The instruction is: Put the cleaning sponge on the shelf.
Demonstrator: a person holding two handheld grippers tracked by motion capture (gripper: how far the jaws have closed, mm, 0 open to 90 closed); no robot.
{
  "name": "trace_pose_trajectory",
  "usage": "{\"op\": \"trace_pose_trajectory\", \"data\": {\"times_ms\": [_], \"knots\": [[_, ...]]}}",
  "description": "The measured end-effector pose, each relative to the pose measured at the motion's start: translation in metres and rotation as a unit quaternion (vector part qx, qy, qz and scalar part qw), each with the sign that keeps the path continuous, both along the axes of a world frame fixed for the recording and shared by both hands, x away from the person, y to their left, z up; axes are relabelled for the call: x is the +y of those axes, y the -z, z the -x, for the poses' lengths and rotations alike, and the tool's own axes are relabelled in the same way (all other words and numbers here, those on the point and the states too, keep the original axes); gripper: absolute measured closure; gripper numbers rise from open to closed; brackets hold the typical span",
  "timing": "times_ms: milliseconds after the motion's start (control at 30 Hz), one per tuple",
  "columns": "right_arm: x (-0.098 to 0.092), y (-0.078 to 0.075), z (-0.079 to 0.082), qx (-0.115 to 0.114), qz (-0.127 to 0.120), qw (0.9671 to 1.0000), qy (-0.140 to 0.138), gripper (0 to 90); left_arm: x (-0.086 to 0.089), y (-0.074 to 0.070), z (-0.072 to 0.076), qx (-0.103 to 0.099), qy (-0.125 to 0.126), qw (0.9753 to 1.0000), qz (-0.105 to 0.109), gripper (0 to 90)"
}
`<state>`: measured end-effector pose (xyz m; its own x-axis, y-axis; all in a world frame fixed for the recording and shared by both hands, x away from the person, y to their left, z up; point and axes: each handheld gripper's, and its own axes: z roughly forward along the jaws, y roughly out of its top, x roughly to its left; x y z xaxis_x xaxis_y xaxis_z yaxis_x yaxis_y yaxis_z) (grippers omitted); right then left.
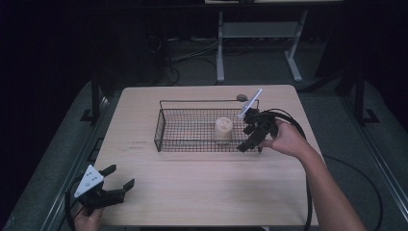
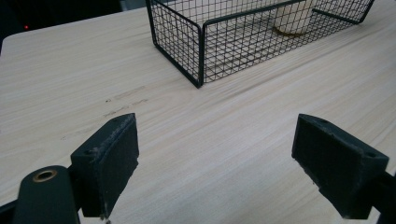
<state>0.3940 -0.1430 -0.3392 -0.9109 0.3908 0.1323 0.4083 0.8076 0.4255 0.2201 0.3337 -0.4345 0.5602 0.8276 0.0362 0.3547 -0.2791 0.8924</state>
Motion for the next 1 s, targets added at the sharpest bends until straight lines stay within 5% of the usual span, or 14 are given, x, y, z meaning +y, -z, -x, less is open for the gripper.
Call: {"op": "trace_pose_trajectory", "data": {"times_ms": [1000], "knots": [[-0.030, 0.025, 0.029, 0.009, -0.003, 0.9999, 0.009, 21.0, 0.000, 0.000, 0.000, 0.001, -0.001, 1.0000, -0.002, 13.9]]}}
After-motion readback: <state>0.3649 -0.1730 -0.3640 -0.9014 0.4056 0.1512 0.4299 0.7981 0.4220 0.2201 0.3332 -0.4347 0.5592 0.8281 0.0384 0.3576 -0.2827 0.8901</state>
